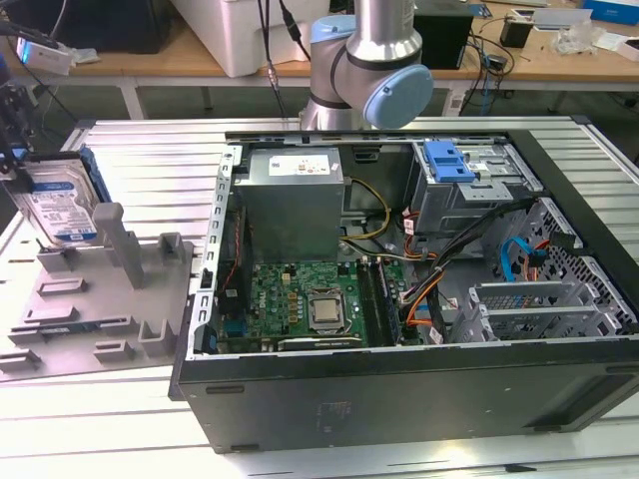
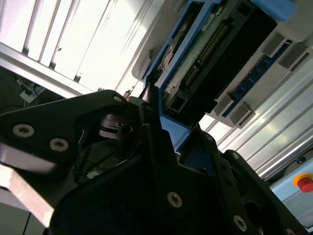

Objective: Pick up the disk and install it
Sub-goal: 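Pick up the disk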

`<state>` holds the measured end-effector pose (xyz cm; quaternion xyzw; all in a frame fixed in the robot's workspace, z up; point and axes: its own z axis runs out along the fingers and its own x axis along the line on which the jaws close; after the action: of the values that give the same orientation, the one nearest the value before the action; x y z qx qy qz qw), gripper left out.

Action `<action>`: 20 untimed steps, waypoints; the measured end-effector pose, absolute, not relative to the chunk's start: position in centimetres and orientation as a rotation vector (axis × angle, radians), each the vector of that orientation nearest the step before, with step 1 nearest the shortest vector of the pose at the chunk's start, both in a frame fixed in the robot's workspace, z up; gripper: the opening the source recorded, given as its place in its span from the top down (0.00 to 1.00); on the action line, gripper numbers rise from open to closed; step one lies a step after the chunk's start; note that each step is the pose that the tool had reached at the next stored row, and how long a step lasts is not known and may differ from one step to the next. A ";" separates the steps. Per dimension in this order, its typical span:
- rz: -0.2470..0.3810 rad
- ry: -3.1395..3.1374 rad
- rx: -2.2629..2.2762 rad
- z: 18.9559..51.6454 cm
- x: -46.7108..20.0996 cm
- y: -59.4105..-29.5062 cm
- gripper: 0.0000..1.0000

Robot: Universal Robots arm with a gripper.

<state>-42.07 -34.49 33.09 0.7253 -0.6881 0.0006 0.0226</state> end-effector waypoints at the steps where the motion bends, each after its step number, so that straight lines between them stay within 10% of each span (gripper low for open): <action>1: 0.002 -2.131 2.246 33.3 -42.1 -34.5 0.63; 20: 0.002 -2.136 2.242 37.5 -42.1 -34.5 0.63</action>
<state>-42.07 -34.49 37.51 0.7239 -0.6895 0.0005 0.0226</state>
